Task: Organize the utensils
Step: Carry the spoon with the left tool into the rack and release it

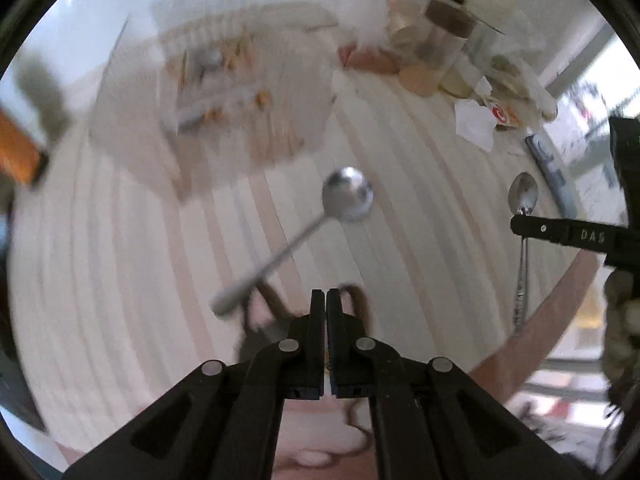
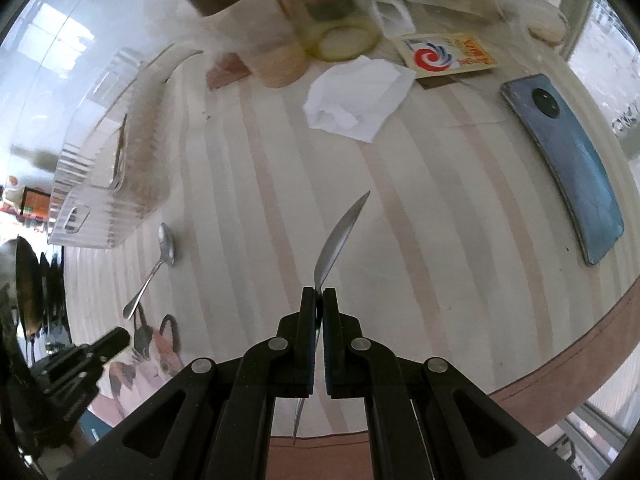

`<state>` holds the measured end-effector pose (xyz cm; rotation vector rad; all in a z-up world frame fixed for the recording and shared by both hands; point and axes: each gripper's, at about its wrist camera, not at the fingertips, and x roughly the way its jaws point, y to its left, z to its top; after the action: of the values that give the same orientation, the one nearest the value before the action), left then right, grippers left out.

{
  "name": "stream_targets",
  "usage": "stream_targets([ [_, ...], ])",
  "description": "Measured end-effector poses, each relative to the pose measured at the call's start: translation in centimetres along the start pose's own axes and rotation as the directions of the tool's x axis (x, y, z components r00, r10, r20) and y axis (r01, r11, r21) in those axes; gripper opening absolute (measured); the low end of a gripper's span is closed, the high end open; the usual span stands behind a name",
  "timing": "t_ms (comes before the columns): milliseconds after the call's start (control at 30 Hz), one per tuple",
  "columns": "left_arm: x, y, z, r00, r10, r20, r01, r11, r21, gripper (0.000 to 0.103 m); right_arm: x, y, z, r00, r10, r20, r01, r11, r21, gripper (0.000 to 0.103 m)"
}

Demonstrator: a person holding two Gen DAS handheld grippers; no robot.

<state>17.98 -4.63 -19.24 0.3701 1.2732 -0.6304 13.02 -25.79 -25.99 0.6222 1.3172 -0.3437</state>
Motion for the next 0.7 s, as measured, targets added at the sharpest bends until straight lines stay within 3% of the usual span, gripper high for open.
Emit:
stream_targets([
  [67,0.8,-0.5,0.8,0.998,0.057,0.001,-0.057,0.991,0.123,0.011,0.3,0.5,0.2,1.0,0.0,-0.003,0.0,1.0,-0.011,0.003],
  [133,2.0,-1.3,1.8,0.993,0.117,0.016,-0.117,0.961,0.252,0.029,0.5,0.8,0.4,1.0,-0.002,-0.007,0.002,1.0,-0.02,0.003],
  [167,3.0,-2.1,2.2,0.989,0.143,0.026,-0.144,0.936,0.321,0.043,0.4,0.8,0.5,1.0,-0.005,-0.007,0.005,1.0,-0.024,0.003],
  [200,3.2,-2.1,2.0,0.987,0.155,0.029,-0.155,0.922,0.356,0.047,0.3,0.8,0.5,1.0,-0.008,-0.006,0.008,1.0,-0.028,0.003],
  [267,4.8,-2.7,2.7,0.984,0.176,0.024,-0.169,0.887,0.429,0.047,0.2,0.6,0.5,1.0,-0.016,-0.005,0.015,1.0,-0.025,0.003],
  [367,6.6,-3.2,3.7,0.983,0.183,0.001,-0.161,0.864,0.477,0.047,-0.2,-0.1,0.5,1.0,-0.025,0.002,0.025,1.0,-0.008,0.003],
  [433,7.4,-3.4,4.3,0.983,0.181,-0.01,-0.152,0.855,0.495,0.047,-0.6,-0.9,0.5,1.0,-0.03,0.008,0.03,0.999,0.012,0.003],
  [500,7.8,-3.7,5.0,0.983,0.182,-0.003,-0.155,0.847,0.509,0.056,-0.8,-1.7,0.5,0.999,-0.036,0.01,0.036,0.999,0.037,0.003],
  [700,8.9,-4.5,7.5,0.984,0.18,-0.013,-0.146,0.835,0.53,0.059,-0.8,-3.5,0.3,0.999,-0.042,0.01,0.041,0.995,0.09,0.003],
])
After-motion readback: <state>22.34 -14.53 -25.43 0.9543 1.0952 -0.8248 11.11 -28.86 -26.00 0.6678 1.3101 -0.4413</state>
